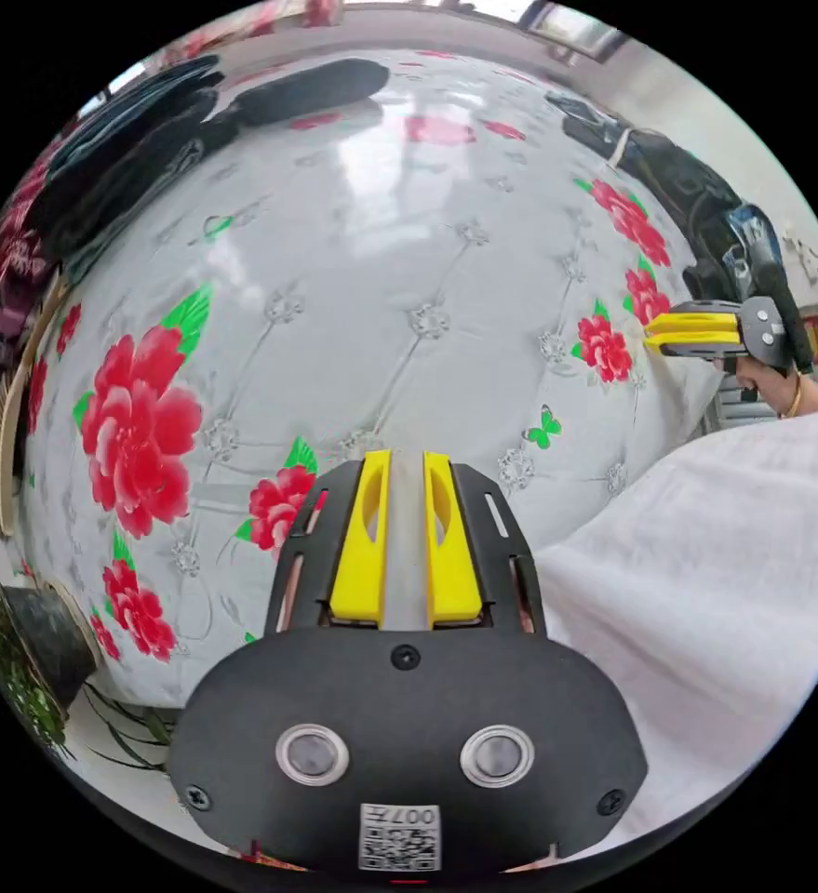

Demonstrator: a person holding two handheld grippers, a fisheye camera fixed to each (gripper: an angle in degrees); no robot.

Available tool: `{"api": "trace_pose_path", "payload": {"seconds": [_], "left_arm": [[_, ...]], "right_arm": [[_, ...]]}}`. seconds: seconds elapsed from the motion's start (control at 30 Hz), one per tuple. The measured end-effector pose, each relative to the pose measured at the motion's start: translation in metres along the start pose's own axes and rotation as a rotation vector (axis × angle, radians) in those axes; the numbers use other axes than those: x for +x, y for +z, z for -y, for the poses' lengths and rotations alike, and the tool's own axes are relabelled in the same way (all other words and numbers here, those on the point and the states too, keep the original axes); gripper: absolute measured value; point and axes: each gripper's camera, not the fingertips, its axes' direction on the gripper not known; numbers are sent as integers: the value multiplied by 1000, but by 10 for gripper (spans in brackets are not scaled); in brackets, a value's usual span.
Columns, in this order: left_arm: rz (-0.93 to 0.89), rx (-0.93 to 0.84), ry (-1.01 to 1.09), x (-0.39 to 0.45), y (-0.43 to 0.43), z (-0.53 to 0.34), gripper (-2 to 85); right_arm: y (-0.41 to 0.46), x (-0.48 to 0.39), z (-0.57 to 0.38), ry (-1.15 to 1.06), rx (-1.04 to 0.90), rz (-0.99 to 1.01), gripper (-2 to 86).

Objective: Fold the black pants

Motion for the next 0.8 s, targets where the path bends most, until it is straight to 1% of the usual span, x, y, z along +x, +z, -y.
{"api": "trace_pose_path", "payload": {"seconds": [0.07, 0.1, 0.13, 0.17, 0.23, 0.3, 0.33, 0.4, 0.43, 0.47, 0.5, 0.57, 0.6, 0.73, 0.8], "left_arm": [[61, -27, 61, 30, 11, 14, 56], [80, -43, 74, 46, 18, 22, 53], [85, -52, 73, 52, 22, 25, 52], [123, -71, 72, 64, 28, 30, 50], [170, -96, 77, 79, 35, 34, 48], [195, -85, 40, 91, 42, 33, 47], [198, -79, 33, 93, 43, 32, 47], [202, -58, 1, 100, 49, 29, 46], [203, -55, -6, 101, 50, 29, 46], [204, -52, -19, 104, 53, 28, 46], [203, -49, -34, 106, 55, 28, 46], [198, -50, -58, 108, 58, 27, 46], [195, -51, -81, 109, 60, 27, 45], [198, -55, -155, 113, 63, 25, 42], [216, -58, -174, 118, 66, 22, 40]], "right_arm": [[-8, 9, -12, 90, 81, 57, 74], [-12, 20, -20, 178, 113, 112, 75], [-15, 26, -24, 205, 129, 153, 76], [-20, 39, -31, 244, 149, 241, 81], [-36, 70, -50, 385, 202, 217, 87], [-78, 130, -102, 605, 386, 83, 93], [-91, 146, -118, 666, 430, 27, 94], [-140, 210, -193, 918, 561, -229, 102], [-152, 225, -213, 984, 583, -289, 104], [-174, 253, -252, 1114, 609, -400, 109], [-193, 278, -289, 1227, 622, -485, 115], [-212, 309, -335, 1332, 619, -549, 121], [-219, 328, -359, 1375, 597, -548, 125], [-216, 370, -399, 1428, 504, -464, 127], [-210, 382, -406, 1429, 461, -359, 124]]}}
